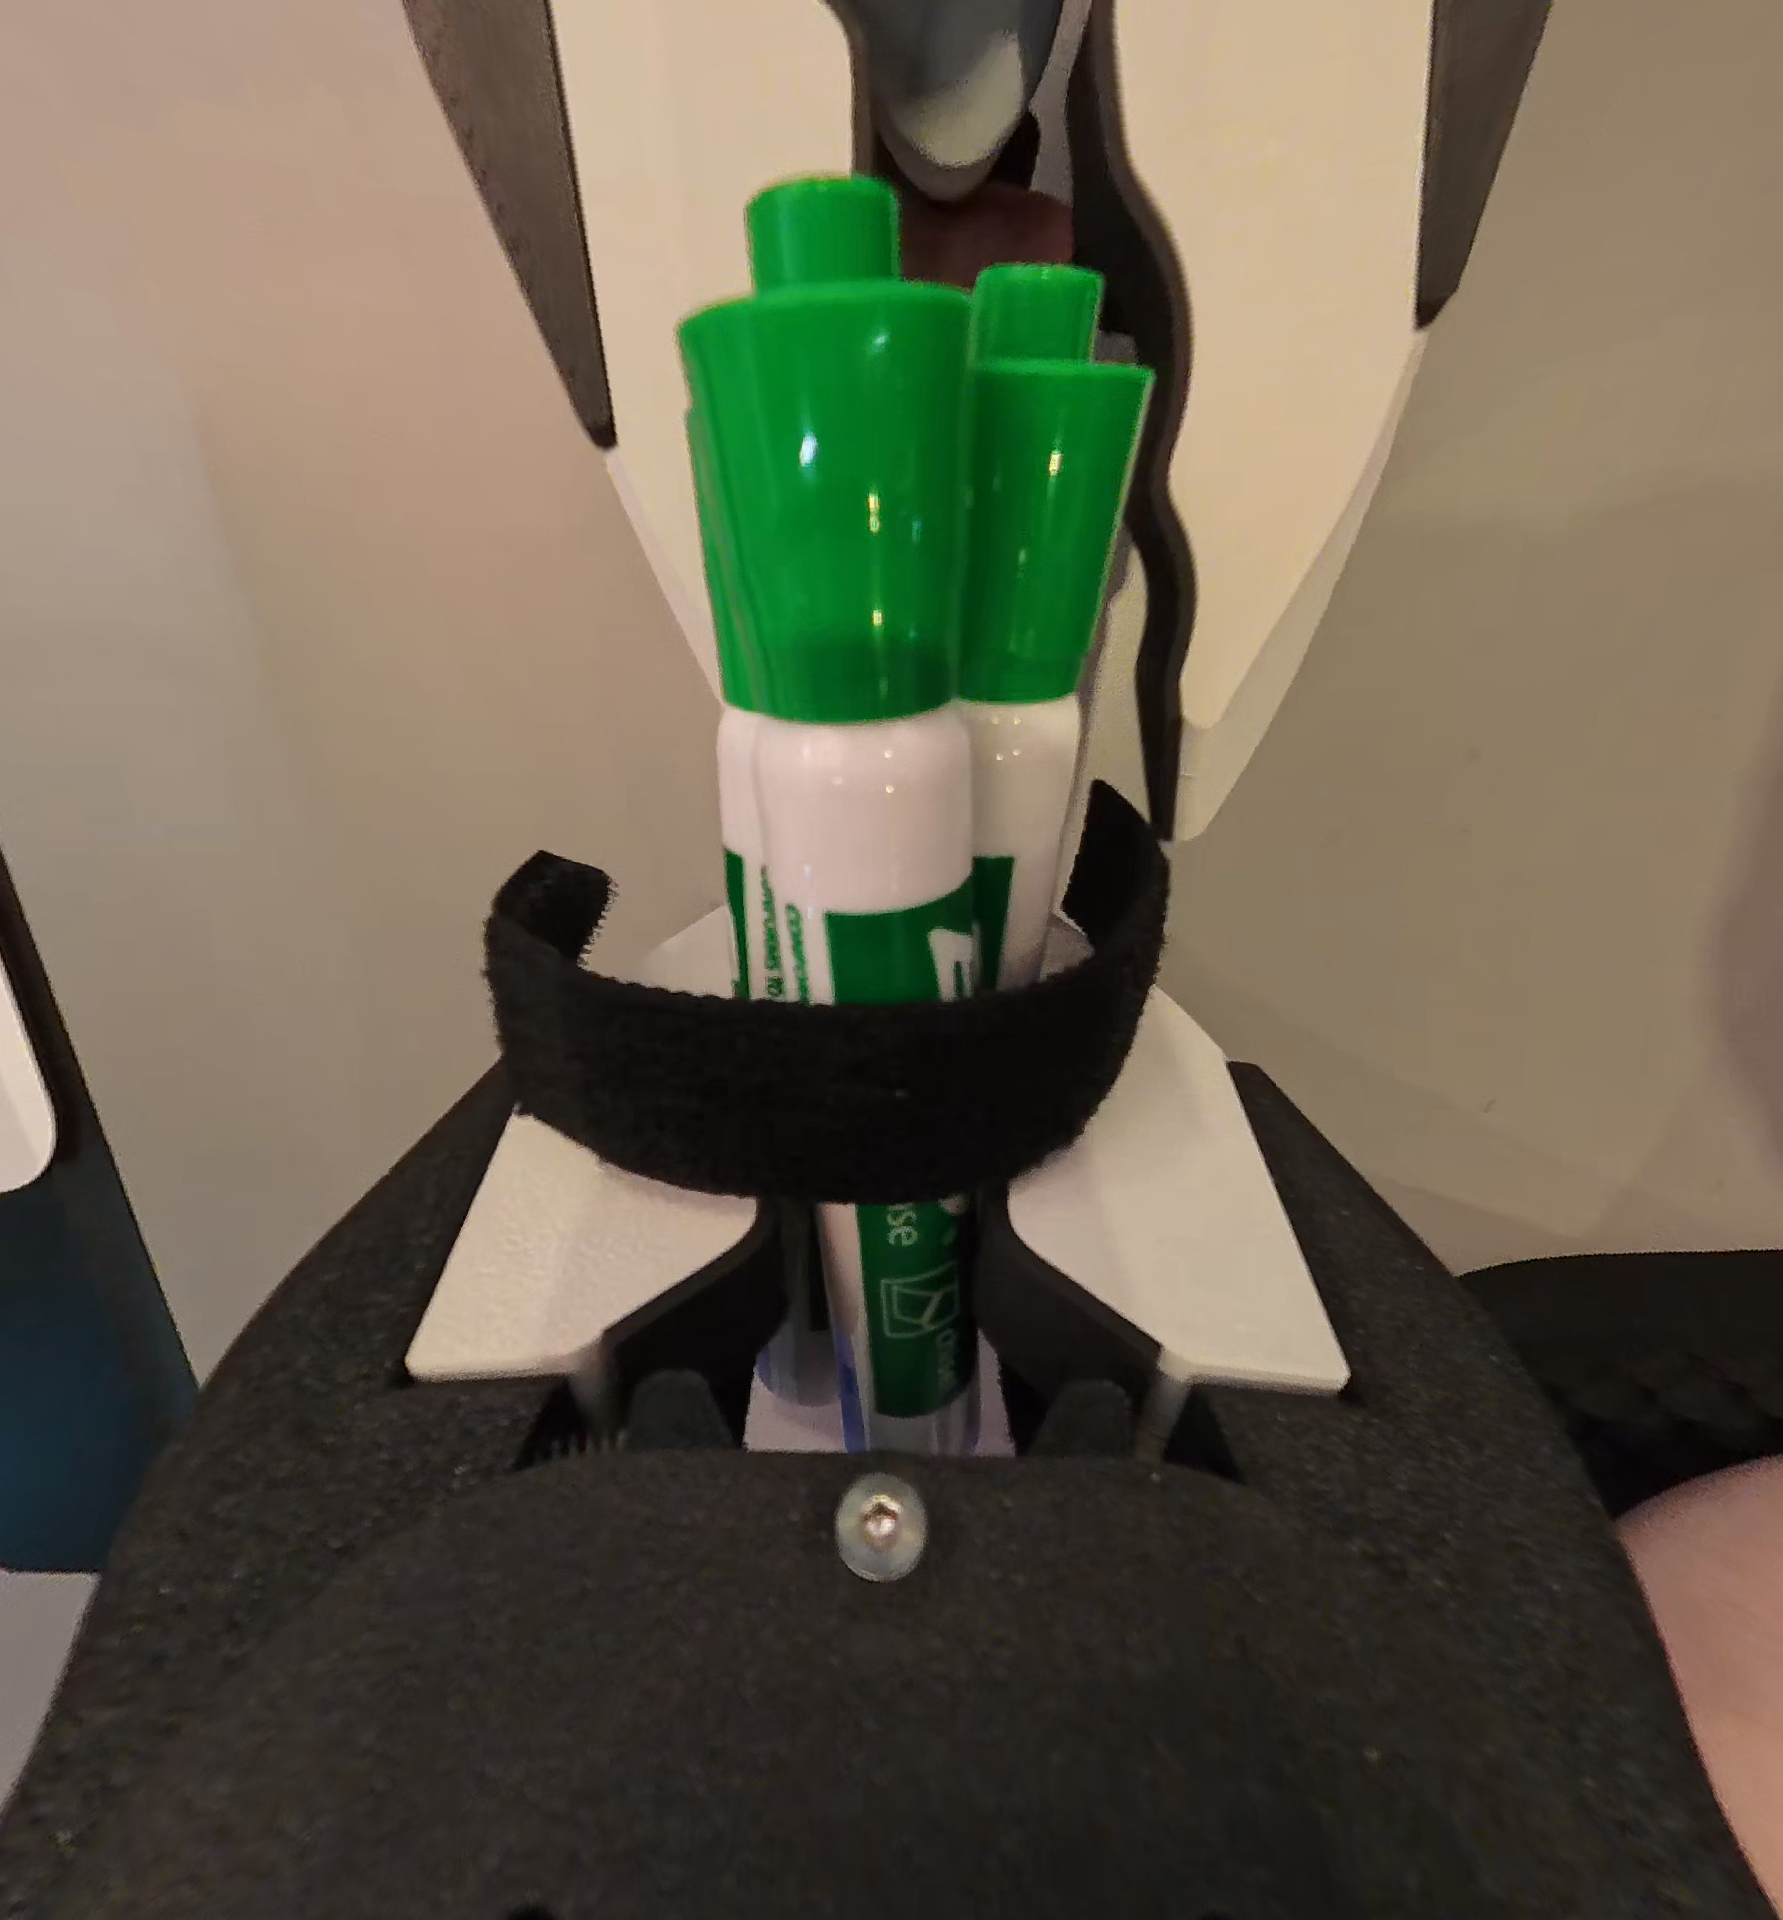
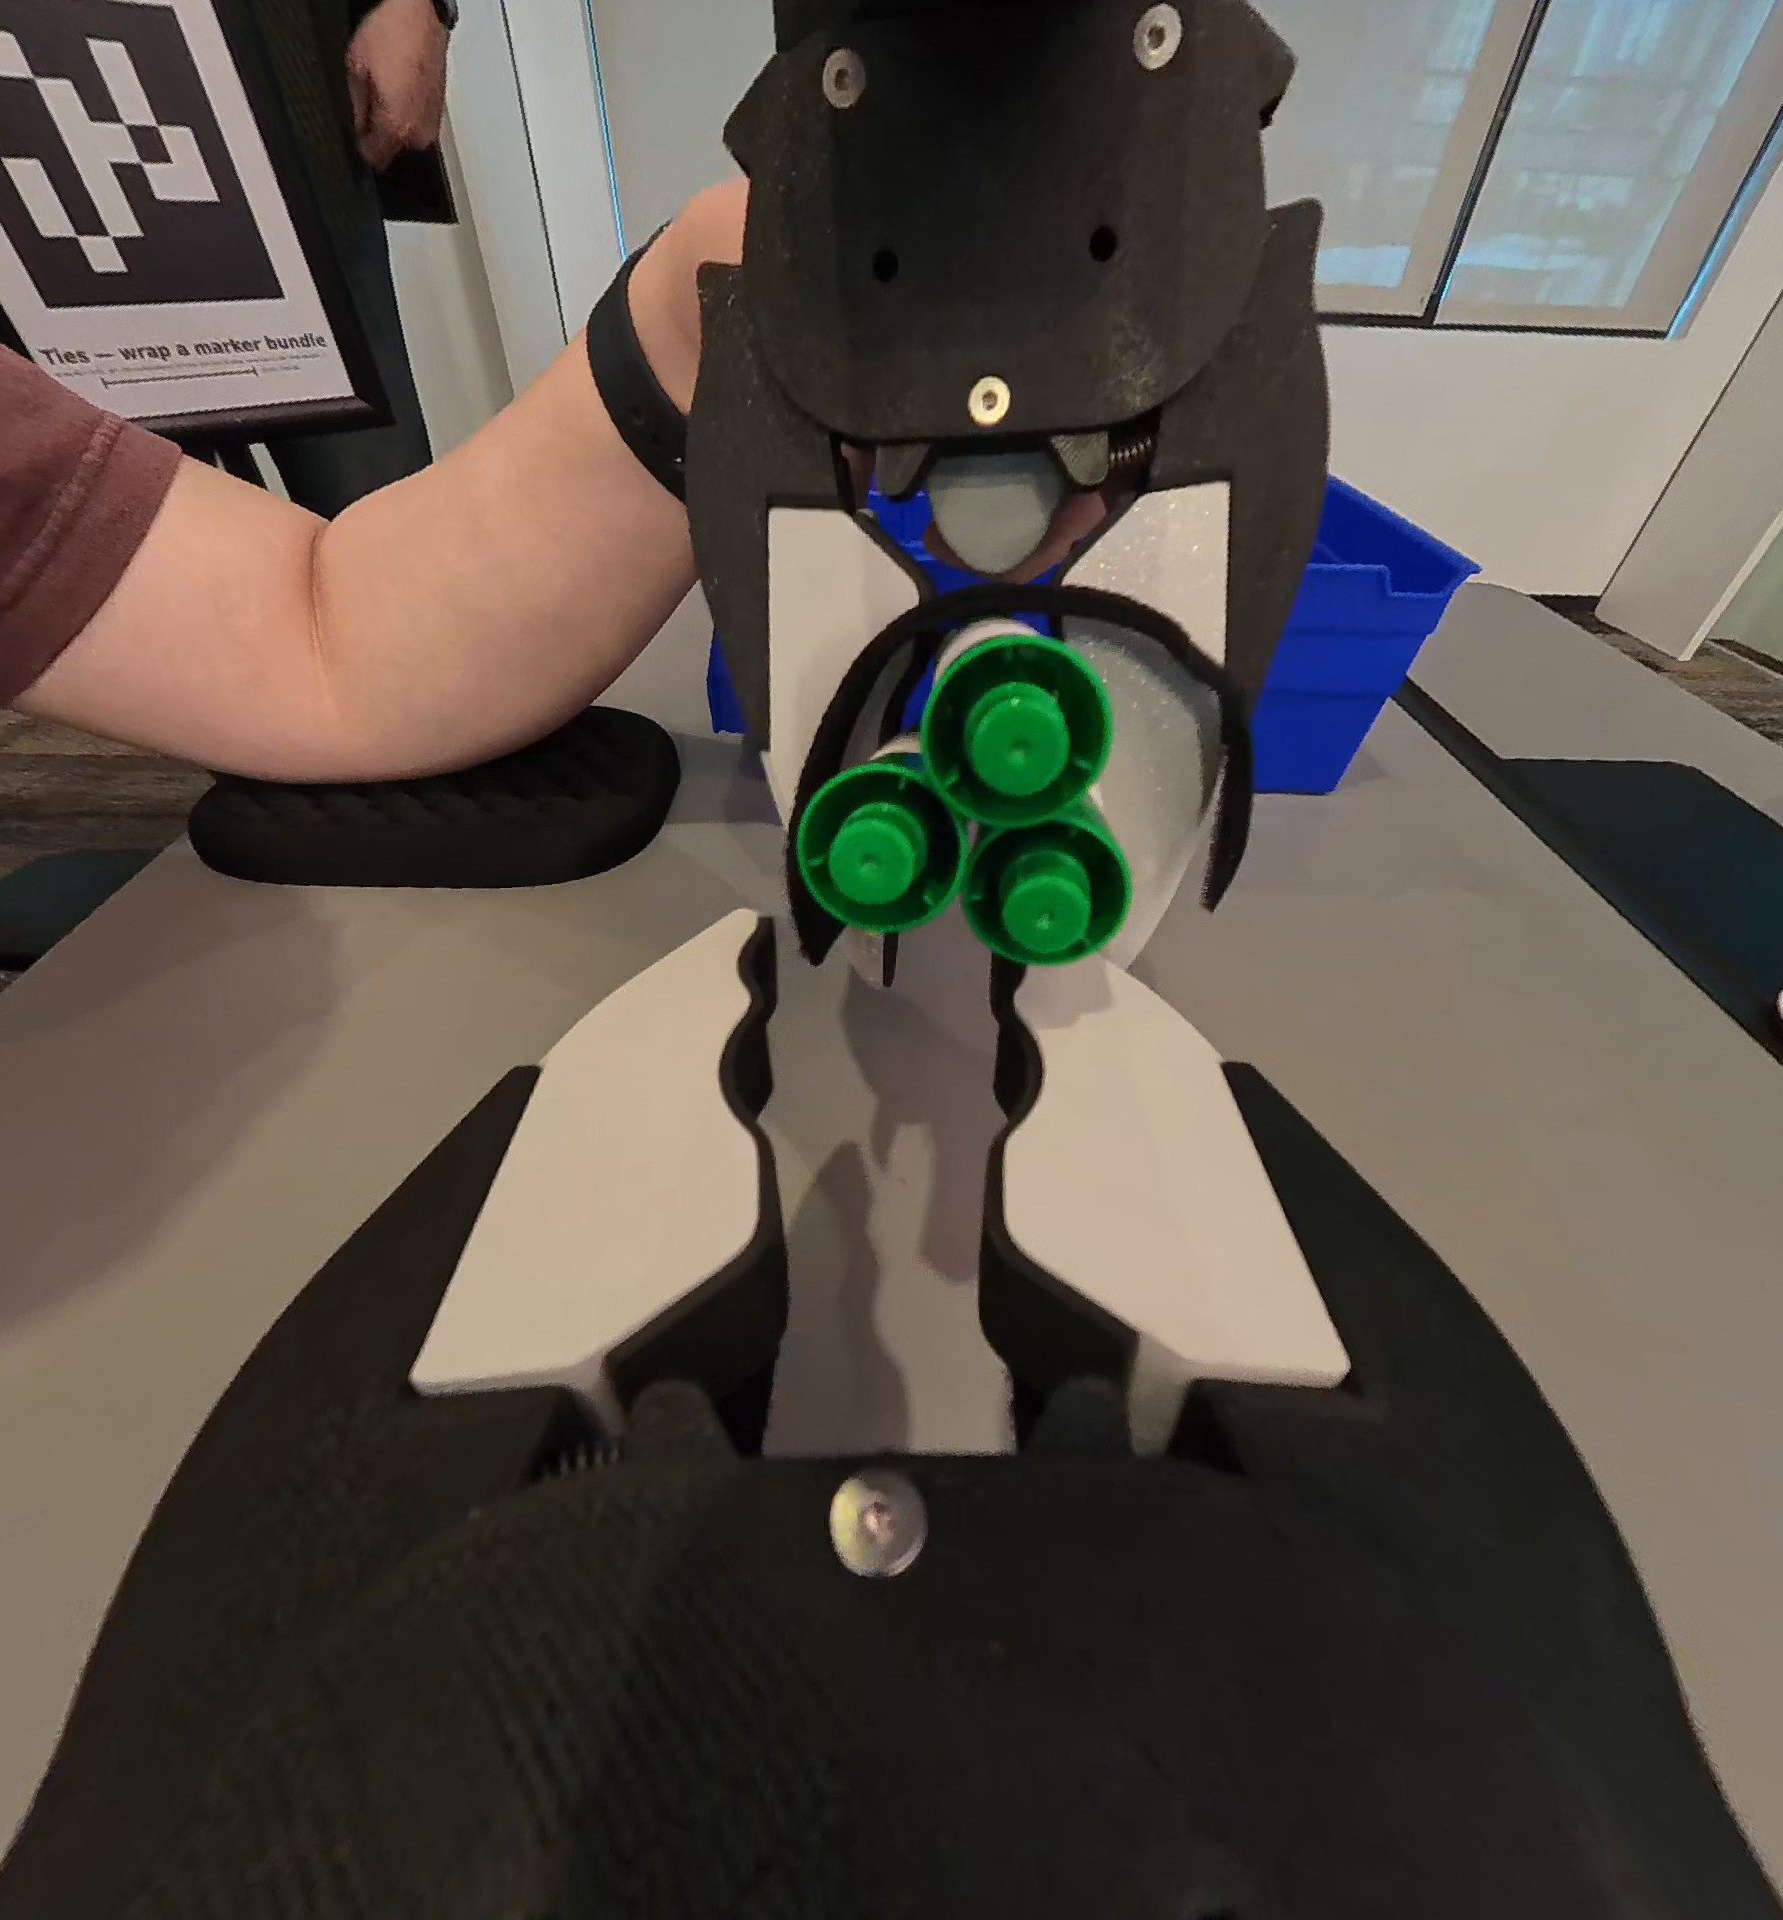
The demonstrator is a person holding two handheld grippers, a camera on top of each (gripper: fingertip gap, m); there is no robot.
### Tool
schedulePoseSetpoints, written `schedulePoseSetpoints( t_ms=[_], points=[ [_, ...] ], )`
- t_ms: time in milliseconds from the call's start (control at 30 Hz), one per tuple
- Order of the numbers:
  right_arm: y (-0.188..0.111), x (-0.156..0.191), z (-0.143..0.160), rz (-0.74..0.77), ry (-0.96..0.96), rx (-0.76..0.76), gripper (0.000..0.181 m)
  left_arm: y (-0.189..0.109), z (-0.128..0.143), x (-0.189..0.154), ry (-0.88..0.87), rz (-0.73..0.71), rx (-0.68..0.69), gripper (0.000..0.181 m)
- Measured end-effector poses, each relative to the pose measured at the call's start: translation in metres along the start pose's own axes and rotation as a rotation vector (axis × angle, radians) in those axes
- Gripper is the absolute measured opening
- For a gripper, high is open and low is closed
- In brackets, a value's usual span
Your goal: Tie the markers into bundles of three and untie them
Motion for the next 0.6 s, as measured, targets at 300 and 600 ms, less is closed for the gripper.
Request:
schedulePoseSetpoints(
  t_ms=[300, 600],
  points=[
    [-0.015, -0.012, 0.012, 0.07, 0.079, 0.052, 0.082, -0.002, 0.005, 0.0, -0.014, 0.006, 0.011, 0.041],
    [-0.005, -0.006, -0.022, 0.139, -0.059, -0.154, 0.115, 0.001, -0.001, -0.005, 0.01, 0.039, -0.004, 0.041]
  ],
)
Point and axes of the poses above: each gripper's, where its closed fingertips meet, y out along the fingers, z out of its underside, x = y × z across the jaws, the point moved 5 cm from there along -y, back along the fingers, and after that the axes turned 4 degrees about x, right-handed, at the moved point
